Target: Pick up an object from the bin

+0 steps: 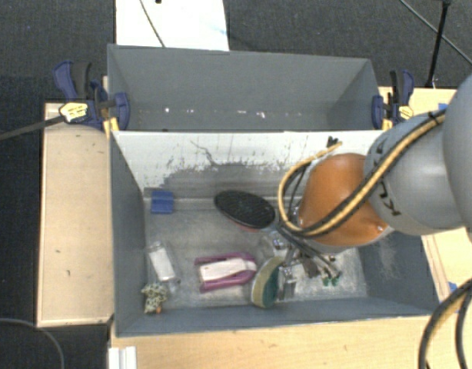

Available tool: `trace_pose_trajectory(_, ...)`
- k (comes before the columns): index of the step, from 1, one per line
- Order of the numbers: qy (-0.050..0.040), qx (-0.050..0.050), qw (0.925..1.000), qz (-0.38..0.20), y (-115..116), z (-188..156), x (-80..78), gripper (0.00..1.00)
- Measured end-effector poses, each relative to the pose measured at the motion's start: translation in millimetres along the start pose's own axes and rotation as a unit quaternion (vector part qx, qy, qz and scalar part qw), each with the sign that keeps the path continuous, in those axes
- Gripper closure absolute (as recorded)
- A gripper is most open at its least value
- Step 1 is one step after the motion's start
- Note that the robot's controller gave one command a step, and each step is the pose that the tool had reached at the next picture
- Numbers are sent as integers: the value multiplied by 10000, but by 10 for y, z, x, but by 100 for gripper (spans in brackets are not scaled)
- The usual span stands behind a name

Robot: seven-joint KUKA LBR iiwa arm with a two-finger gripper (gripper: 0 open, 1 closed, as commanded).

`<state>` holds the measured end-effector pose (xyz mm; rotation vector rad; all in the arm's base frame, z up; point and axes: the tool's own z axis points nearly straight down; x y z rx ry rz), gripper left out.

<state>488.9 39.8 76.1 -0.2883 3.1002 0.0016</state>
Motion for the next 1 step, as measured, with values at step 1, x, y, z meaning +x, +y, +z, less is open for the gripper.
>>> trace_pose_trajectory(1,87,-2,9999,90,30,-1316,-55,100)
